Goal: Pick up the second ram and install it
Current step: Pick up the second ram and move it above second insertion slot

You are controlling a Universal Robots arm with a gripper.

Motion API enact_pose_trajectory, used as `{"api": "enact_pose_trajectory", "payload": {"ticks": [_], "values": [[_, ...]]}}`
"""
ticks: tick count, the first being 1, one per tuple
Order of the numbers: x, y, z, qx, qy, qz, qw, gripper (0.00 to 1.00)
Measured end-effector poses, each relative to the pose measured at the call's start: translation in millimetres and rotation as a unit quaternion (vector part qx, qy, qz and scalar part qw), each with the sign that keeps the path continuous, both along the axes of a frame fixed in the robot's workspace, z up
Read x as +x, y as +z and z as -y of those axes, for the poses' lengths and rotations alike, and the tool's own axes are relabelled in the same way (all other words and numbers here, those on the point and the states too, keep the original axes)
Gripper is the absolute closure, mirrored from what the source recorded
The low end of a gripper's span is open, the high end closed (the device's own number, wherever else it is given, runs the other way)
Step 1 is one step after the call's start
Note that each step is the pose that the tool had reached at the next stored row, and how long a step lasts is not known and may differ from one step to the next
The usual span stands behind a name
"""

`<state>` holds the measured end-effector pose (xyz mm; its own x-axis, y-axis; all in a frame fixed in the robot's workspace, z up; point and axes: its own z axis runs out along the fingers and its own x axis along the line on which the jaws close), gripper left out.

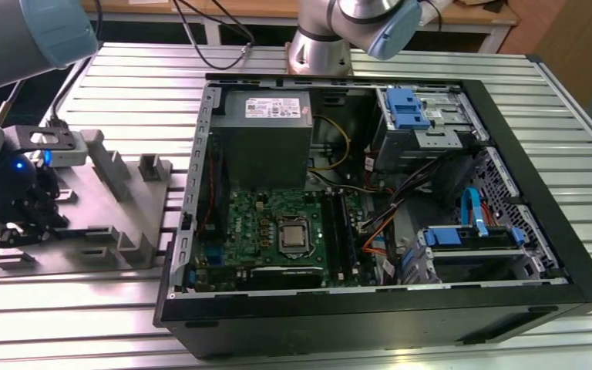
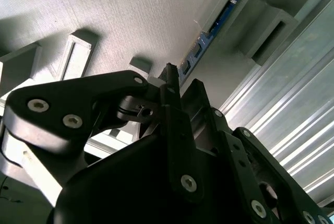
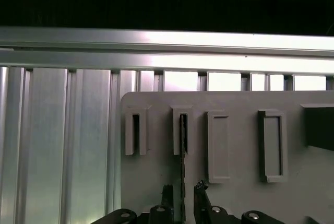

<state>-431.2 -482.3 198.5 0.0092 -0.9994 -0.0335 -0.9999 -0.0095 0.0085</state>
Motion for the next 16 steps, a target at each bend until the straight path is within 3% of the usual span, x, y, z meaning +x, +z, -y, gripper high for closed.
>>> {"api": "enact_pose_trajectory", "payload": {"ticks": [3, 4, 16], "values": [[0.0, 0.0, 0.0, 0.0, 0.0, 0.0, 1.0, 0.72], [0.0, -0.1, 0.0, 0.0, 0.0, 0.0, 1.0, 0.79], [0.0, 1.9, 0.0, 0.0007, 0.0, 0.0, 1.0, 0.8]]}}
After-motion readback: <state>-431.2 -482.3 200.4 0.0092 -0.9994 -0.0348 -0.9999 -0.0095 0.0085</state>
